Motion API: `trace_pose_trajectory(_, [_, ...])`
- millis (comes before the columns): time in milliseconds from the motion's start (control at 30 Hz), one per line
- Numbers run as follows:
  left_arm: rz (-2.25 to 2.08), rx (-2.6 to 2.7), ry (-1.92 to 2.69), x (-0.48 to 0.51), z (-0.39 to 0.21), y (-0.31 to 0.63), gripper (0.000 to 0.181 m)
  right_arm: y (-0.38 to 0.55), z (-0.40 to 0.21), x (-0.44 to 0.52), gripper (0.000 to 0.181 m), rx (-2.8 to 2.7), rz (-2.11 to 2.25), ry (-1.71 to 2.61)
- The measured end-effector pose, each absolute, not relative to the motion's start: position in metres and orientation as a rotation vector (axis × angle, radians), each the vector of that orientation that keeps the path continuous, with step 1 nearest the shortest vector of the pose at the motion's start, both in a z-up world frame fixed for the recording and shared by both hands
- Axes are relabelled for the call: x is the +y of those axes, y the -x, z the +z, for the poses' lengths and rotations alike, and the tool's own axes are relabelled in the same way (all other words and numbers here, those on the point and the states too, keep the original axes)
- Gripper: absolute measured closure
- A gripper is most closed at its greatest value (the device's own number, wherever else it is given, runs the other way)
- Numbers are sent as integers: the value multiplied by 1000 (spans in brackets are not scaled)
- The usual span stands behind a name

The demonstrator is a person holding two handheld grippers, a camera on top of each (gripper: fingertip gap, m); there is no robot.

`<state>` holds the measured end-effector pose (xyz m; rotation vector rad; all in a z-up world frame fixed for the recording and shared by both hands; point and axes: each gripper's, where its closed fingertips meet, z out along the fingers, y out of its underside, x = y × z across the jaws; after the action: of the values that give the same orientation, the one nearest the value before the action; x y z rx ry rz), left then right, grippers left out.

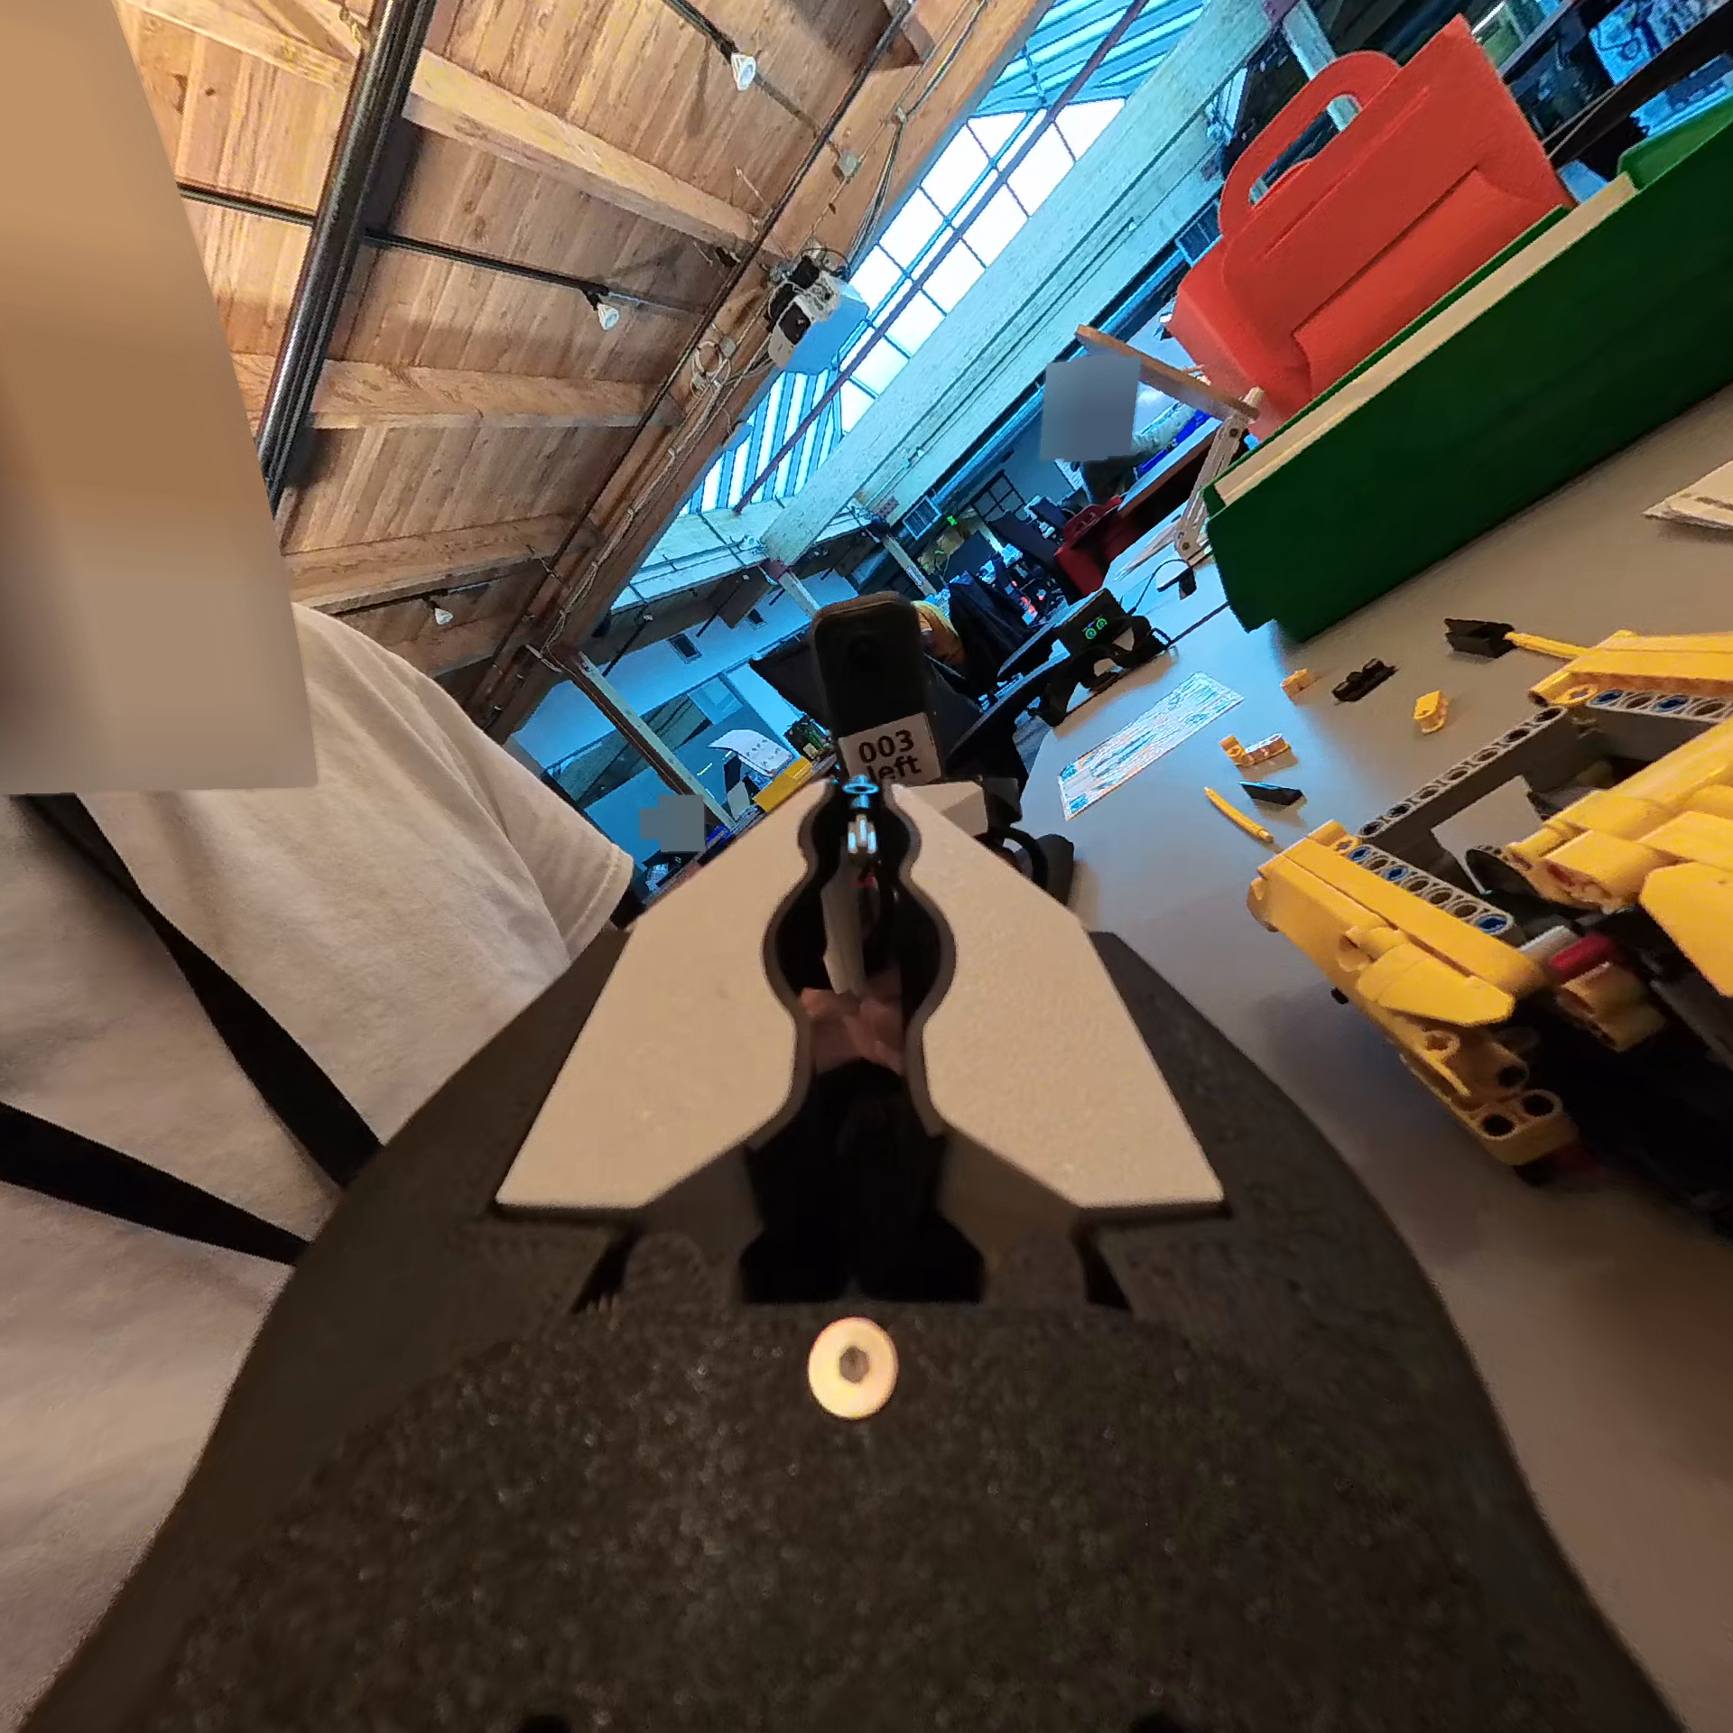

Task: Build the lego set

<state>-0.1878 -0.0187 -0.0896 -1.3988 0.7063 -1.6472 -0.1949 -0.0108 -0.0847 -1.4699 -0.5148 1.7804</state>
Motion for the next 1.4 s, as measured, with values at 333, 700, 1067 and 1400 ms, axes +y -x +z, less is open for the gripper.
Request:
trace_pose_trajectory(333, [-1727,822,1432,-33,-96,183,179,196,-90,-24,175,-699,1707,1516])
trace_pose_trajectory(700, [-1685,721,1337,-18,-83,194,179,173,-77,-10,176,-599,1625,1448])
trace_pose_trajectory(1067, [-1722,471,1223,0,-63,202,179,201,-68,-1,176,-260,1797,1323])
trace_pose_trajectory(1400, [-1688,459,1216,4,-63,204,179,209,-74,2,176,-247,1845,1349])
